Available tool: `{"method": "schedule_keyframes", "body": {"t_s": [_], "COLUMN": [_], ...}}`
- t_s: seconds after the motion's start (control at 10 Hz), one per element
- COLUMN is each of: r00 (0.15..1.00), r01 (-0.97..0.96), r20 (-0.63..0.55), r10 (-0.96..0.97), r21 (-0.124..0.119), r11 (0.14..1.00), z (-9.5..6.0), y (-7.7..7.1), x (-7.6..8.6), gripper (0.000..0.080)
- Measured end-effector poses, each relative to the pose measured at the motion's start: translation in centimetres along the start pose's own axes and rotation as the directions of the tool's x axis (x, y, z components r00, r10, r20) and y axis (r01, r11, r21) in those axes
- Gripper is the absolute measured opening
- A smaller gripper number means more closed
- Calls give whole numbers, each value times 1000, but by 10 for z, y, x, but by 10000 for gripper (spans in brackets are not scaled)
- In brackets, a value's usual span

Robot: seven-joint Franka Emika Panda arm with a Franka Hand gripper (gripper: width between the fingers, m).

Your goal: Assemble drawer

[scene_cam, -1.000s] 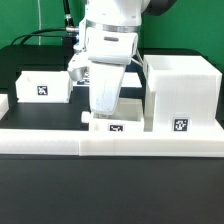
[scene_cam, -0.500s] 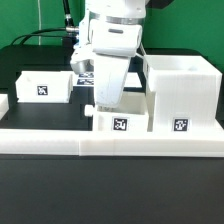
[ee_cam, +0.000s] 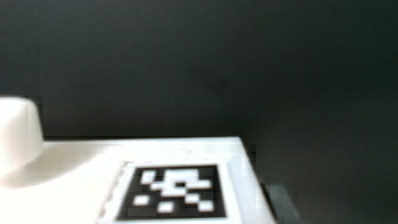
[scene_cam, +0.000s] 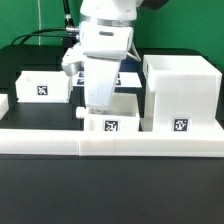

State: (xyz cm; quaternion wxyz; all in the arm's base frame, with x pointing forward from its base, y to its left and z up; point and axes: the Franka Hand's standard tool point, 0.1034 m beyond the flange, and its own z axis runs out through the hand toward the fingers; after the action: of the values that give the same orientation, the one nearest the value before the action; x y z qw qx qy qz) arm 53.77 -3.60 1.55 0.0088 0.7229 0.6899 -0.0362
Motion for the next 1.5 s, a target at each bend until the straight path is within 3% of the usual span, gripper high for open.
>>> {"method": "schedule_keyframes", "body": {"t_s": [0.1, 0.7, 0.8, 0.9, 1.1, 1.2, 1.5], "r00": [1000, 999, 999, 999, 999, 999, 998], "r01": [-15, -36, -38, -40, -41, -42, -49], "r20": [-12, -17, -18, -24, -26, -31, -32], "r10": [15, 36, 38, 39, 40, 40, 47], "r21": [2, -4, -10, -35, -40, -64, -56], "r11": [1000, 999, 999, 999, 998, 997, 997], "z": [1, -2, -1, -1, 1, 1, 3], "y": [0, 3, 3, 4, 3, 5, 3], "x": [-7, 13, 13, 15, 16, 17, 23], "gripper": [42, 42, 42, 42, 42, 42, 42]}}
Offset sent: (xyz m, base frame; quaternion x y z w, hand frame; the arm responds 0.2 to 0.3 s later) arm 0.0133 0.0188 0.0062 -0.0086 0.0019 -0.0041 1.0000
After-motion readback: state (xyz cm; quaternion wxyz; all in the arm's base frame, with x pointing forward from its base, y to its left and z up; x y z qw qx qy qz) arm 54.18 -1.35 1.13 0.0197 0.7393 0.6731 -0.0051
